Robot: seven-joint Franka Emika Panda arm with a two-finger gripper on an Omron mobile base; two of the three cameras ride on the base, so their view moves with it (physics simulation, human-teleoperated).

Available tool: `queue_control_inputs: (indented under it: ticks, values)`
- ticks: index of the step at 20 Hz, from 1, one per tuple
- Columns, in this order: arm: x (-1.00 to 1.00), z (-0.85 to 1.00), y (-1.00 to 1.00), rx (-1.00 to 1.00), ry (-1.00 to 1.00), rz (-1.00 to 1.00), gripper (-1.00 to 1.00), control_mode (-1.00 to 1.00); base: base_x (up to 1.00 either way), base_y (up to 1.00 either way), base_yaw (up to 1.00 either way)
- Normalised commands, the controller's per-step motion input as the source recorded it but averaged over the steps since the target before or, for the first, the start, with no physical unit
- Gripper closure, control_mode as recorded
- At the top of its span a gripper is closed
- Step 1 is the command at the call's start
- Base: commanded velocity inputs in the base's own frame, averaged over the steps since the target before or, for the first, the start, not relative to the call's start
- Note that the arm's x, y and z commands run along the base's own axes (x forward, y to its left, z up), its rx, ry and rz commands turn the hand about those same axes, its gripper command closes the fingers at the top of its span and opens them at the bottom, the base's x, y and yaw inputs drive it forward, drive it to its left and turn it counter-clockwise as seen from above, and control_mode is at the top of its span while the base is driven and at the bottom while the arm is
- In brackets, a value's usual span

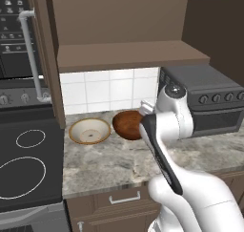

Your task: Open the cabinet. Pick the bowls from the counter and place them in the cabinet. Then close the cabinet.

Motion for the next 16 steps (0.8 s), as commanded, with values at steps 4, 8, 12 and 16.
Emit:
queue_control_inputs:
  ticks: [4, 8, 12, 16]
  values:
    - [0.29, -0.19, 0.0, 0.08, 0.0, 0.0, -1.0, -1.0, 0.0, 0.0, 0.0]
    - [0.06, -0.19, 0.0, 0.09, 0.0, 0.0, -1.0, -1.0, 0.0, 0.0, 0.0]
    - [0.07, -0.24, 0.0, 0.0, 0.0, -0.02, -1.0, -1.0, 0.0, 0.0, 0.0]
    - [0.08, -0.3, 0.0, 0.0, 0.0, -0.08, -1.0, -1.0, 0.0, 0.0, 0.0]
